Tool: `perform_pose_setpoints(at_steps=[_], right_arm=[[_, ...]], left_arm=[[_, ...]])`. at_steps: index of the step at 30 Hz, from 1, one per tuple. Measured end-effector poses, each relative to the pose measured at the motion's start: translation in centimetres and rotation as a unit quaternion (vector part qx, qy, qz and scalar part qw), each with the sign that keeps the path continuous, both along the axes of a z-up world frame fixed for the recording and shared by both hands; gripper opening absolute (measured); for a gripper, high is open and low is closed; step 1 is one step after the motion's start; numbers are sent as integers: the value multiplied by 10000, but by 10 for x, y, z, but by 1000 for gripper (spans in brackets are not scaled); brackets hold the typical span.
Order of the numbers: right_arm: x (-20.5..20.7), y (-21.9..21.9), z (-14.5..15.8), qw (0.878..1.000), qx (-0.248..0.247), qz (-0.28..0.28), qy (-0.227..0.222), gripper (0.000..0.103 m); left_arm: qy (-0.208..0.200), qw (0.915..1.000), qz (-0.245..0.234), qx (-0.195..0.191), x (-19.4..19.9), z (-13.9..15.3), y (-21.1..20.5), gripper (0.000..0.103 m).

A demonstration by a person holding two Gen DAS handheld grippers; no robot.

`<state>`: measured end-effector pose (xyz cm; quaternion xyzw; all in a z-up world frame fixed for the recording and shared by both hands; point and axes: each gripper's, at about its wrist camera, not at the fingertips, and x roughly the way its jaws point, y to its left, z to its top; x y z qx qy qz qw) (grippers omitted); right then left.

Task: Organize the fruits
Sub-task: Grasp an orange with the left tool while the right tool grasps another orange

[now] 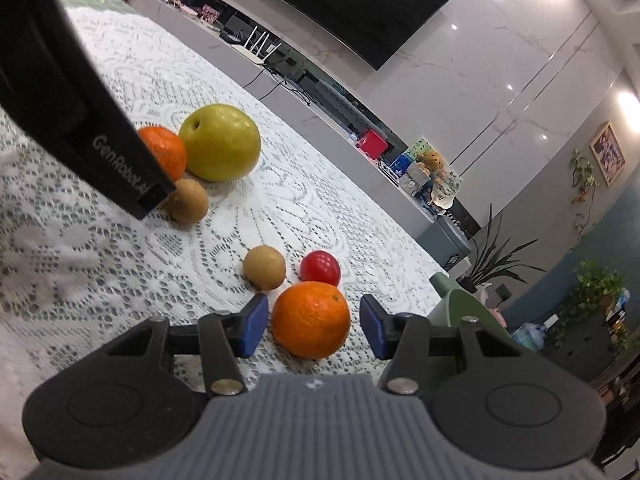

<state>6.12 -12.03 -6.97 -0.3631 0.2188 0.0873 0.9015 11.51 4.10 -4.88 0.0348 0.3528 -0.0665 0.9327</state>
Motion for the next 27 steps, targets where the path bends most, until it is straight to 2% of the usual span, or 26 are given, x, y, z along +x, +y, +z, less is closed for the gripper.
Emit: perform_pose_setpoints(at_steps=[3,13,17,21,27], right_arm=[[-1,1,-2,10000,-60,26,50,43],[-4,-1,0,10000,10,22,48,40],[-5,-5,11,9990,437,23,46,39],[-9,-12,26,9904,1317,230,348,39],[-13,-10,25,9851,1573,311,624,40]], left_arm=[[-1,10000,-35,39,1,-1,-2,54],[44,9999,-34,-98,3,1,1,48],[63,10000,-2,-53,0,4,2,48],[100,9999,-16,-75,-5,9,3,48],[297,9995,12,-50,-12,8,7,48]])
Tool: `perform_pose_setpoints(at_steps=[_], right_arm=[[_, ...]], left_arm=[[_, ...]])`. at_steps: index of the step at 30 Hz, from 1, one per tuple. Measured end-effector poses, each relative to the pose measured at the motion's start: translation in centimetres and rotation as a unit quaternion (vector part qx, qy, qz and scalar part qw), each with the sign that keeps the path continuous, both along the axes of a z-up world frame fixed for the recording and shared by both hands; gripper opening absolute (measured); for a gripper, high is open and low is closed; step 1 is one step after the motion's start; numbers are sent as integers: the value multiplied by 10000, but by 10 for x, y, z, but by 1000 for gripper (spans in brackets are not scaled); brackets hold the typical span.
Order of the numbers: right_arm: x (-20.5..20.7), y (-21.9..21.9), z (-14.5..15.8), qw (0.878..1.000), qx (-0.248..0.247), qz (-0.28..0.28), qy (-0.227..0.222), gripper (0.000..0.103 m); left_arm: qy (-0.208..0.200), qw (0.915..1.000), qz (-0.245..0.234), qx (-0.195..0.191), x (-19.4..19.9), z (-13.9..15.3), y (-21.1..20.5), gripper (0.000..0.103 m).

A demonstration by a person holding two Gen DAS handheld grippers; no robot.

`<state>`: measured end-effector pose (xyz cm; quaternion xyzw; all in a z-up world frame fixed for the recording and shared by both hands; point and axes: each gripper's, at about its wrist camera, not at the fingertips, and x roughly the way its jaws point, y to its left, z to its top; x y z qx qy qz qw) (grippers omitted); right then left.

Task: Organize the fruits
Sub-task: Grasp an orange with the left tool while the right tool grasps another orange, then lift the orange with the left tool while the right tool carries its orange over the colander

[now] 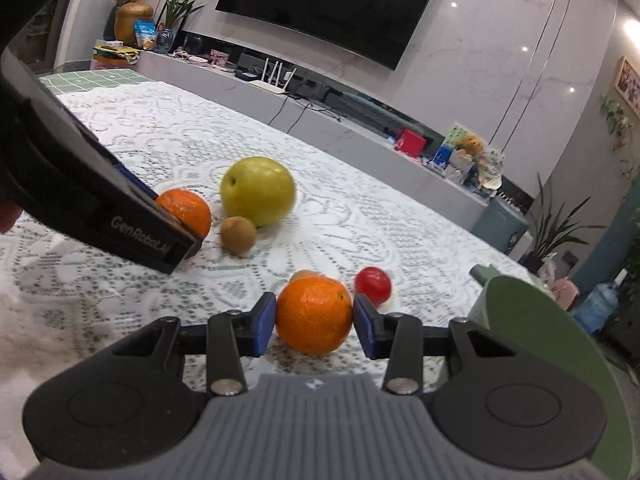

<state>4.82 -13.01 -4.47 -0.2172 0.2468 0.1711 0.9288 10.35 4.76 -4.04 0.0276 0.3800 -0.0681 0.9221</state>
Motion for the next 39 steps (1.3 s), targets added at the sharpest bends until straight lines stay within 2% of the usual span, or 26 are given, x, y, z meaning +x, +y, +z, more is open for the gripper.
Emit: perform_pose_setpoints(at_steps=[6,9,12,15,18,26,32,39], right_arm=[[3,-2,1,9997,190,34,165,42],[8,-7,1,9989,372,-9,285,46],[17,-13,-1,9966,604,-116,555,46],[21,-18,-1,9934,855,-195,738,46],[20,-17,-1,9934,873,-180,723,43],[18,-19,5,9935,898,-221,671,41],[7,-32,24,9924,1066,-232,561,41],[-10,-55,51,9896,1317,-300,485,41]], left_arm=[[25,10000,-15,23,-2,-1,0,49],[-3,10000,0,-5,-2,-2,1,51],[-19,10000,-18,-67,0,-2,1,56],[-24,10000,-12,-35,2,-3,0,56],[-47,10000,-34,-63,2,-3,0,50],[-66,9999,-86,-93,-3,-1,0,49],[-127,9997,-159,-135,-16,11,-1,49],[-194,9983,-288,-470,-30,33,-7,49]])
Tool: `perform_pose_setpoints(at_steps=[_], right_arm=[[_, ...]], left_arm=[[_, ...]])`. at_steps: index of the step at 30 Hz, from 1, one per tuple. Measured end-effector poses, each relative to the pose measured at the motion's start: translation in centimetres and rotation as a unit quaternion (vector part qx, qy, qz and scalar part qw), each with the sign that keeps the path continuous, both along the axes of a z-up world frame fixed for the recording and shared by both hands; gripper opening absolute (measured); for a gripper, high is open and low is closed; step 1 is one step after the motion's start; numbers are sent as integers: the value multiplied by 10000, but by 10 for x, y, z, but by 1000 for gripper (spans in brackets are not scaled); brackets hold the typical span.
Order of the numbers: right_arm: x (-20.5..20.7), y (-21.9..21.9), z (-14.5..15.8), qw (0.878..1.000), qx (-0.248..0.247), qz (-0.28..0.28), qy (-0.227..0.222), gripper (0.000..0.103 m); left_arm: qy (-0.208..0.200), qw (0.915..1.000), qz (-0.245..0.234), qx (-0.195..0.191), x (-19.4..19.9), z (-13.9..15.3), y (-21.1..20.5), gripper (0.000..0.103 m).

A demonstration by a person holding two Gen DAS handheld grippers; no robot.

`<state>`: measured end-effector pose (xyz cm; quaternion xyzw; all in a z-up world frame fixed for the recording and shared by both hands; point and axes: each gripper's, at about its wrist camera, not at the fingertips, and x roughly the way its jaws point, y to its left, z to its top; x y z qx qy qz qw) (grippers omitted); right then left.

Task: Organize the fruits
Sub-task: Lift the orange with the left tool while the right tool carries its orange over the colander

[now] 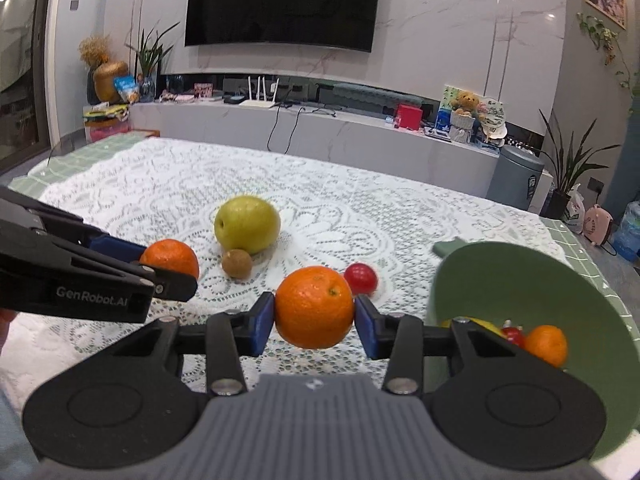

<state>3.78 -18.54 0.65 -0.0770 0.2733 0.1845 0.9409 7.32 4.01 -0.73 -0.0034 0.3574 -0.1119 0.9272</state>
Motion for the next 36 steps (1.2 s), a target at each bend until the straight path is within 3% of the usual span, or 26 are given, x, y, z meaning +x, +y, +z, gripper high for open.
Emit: perform_pose_setpoints(at_steps=[11,18,26,36], right_arm=[[-21,-59,38,9978,402,-519,-120,41],[-25,-93,54,9960,327,-823,-100,41],[-17,-129,58,9943,-110,-1038,226,41],[15,-158,42,9916,-267,-1043,722,41]], left_arm=[[-378,9976,-566,-112,-17,37,-41,48],[-467,9927,-1094,-196,-12,53,-80,48],[-290,9850,-1687,-203,3,59,-129,48],[232,9741,-2241,174,33,47,-179,48]])
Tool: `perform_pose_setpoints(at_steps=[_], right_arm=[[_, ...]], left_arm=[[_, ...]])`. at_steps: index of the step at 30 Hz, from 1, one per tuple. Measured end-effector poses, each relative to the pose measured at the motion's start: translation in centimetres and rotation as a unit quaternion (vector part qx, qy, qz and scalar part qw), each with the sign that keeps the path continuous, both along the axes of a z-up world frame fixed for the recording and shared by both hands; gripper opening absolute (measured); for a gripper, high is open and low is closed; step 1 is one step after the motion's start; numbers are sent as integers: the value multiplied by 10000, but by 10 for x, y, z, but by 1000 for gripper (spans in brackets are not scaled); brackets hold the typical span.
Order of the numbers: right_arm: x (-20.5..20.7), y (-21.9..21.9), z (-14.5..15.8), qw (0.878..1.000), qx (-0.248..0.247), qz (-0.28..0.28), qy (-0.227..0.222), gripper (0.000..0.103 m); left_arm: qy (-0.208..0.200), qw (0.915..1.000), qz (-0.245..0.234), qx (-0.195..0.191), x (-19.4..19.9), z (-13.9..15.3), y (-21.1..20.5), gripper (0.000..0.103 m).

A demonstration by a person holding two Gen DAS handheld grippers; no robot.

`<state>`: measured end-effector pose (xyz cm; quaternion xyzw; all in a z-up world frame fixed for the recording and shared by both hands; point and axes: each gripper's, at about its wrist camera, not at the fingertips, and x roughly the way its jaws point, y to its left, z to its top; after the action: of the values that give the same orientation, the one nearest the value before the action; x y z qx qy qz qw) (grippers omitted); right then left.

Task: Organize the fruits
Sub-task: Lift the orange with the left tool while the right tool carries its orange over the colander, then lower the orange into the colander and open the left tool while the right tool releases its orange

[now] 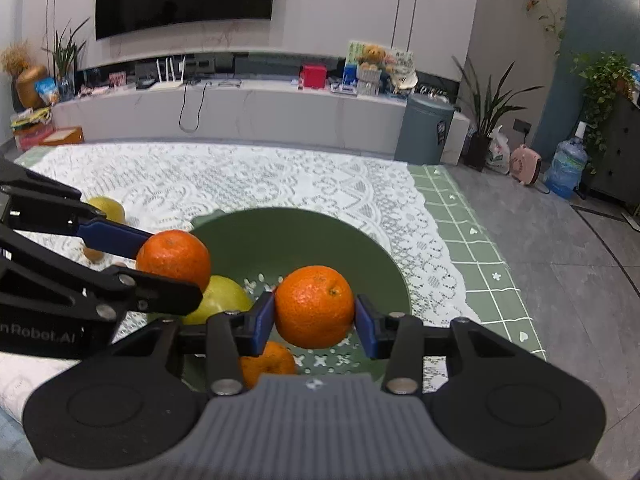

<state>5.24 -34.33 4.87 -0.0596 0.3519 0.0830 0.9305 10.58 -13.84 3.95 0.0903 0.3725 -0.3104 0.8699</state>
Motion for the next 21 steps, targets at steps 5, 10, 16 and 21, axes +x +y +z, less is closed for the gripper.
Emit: perform_pose_setpoints(at_steps=[5,10,16,21], right_arm=[[15,-3,-7,9997,78,55,244,41],[26,-1,-14,9987,122,147,468,41],[36,-1,-22,9970,187,223,718,41],[43,-2,-26,9955,203,268,882,41]], left_arm=[[418,9991,-17,100,17,-7,-5,48],[654,9974,-83,285,29,-12,-7,48],[762,9953,-282,531,33,-16,-11,48],[945,9930,-331,629,40,-21,-13,48]])
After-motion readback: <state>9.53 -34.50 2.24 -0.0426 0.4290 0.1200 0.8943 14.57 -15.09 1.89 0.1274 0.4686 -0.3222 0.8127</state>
